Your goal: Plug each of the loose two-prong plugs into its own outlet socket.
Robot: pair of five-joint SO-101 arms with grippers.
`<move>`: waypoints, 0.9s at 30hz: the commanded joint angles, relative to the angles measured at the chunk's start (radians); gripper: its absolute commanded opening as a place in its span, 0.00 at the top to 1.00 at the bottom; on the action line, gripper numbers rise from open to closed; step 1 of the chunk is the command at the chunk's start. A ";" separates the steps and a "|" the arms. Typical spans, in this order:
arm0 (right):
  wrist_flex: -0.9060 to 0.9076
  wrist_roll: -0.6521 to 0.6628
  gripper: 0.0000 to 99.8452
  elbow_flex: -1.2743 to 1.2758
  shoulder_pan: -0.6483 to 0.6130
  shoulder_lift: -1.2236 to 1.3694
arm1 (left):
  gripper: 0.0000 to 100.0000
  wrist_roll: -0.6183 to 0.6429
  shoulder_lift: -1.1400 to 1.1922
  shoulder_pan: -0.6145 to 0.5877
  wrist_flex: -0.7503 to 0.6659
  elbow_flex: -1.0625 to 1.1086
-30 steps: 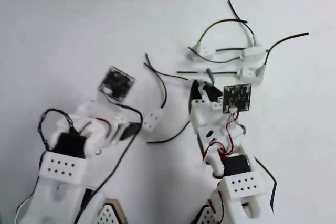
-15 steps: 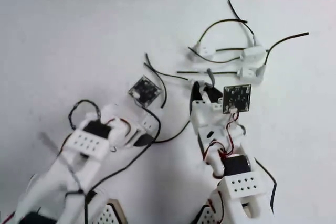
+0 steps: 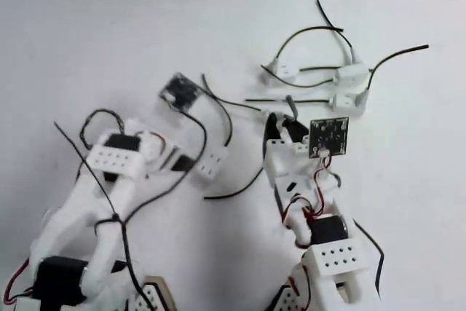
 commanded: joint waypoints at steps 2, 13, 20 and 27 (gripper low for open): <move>-0.021 0.011 0.98 -0.006 0.007 -0.010 | 0.67 -0.005 -0.004 -0.008 0.017 -0.054; -0.021 0.011 0.98 -0.006 0.005 -0.010 | 0.67 0.055 -0.088 0.116 0.157 -0.054; -0.021 0.014 0.98 -0.006 0.005 -0.010 | 0.67 0.115 -0.188 0.266 0.163 -0.006; -0.021 0.014 0.98 -0.006 0.005 -0.010 | 0.67 0.109 -0.082 0.271 0.005 0.060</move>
